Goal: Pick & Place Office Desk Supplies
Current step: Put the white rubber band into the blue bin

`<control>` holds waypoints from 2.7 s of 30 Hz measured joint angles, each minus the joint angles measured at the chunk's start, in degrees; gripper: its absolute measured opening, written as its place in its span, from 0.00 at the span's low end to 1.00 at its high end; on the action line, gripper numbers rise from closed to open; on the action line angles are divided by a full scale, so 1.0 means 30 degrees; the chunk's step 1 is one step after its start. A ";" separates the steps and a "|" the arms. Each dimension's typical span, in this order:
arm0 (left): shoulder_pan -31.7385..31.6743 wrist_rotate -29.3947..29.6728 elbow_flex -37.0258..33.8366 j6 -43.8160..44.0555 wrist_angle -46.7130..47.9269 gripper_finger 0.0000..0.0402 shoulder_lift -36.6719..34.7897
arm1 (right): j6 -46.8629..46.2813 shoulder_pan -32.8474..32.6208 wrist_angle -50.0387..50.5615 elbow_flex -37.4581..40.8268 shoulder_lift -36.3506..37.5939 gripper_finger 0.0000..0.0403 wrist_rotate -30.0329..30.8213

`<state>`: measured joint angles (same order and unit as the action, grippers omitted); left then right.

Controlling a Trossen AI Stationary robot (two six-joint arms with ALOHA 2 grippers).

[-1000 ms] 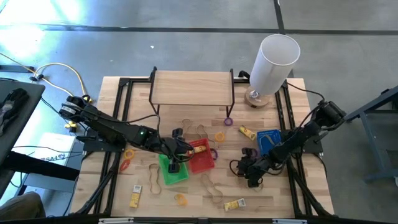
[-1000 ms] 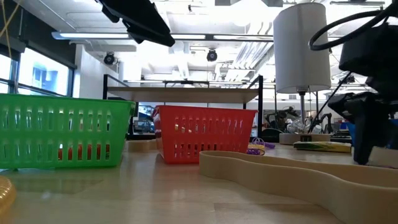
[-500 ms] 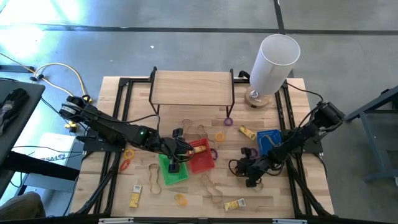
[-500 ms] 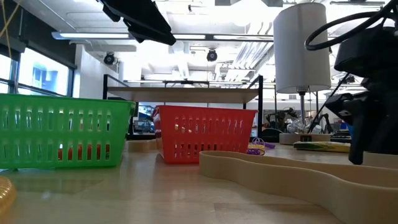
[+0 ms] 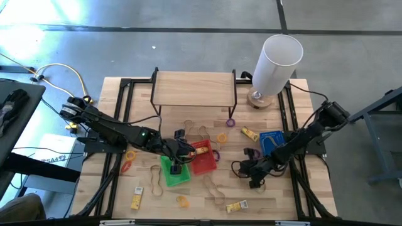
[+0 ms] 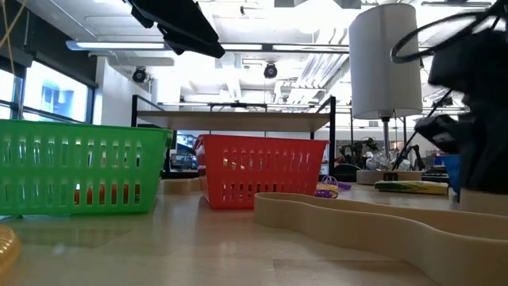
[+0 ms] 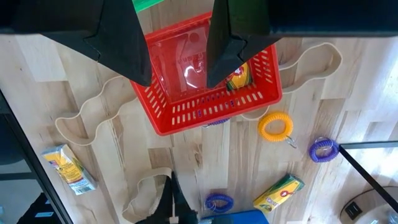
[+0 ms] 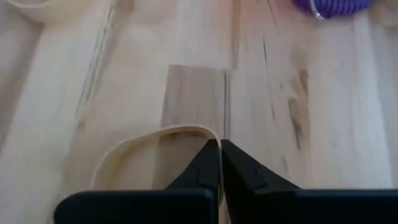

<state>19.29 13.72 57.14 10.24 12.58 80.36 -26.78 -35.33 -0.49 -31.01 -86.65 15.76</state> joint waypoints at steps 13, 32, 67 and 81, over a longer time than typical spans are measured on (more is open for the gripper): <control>0.0000 0.0007 0.0000 0.0000 0.0000 0.36 0.0008 | 0.1369 -0.0992 0.7582 -0.4967 0.1449 0.01 0.3039; 0.0000 0.0007 0.0000 -0.0004 0.0000 0.36 0.0015 | -0.1910 -0.1180 2.2421 -1.1856 0.1478 0.00 0.5228; -0.0554 0.0007 0.0000 0.0015 0.0000 0.36 0.0015 | -1.0968 -0.1965 3.0161 -1.2264 0.5456 0.00 0.6958; -0.0554 0.0000 0.0000 0.0062 0.0000 0.36 0.0015 | -1.1657 -0.0590 3.0185 -0.9505 0.7200 0.00 0.5015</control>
<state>17.63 13.72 57.14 10.43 12.58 80.40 -61.76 -37.10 90.07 -59.52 -65.05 30.80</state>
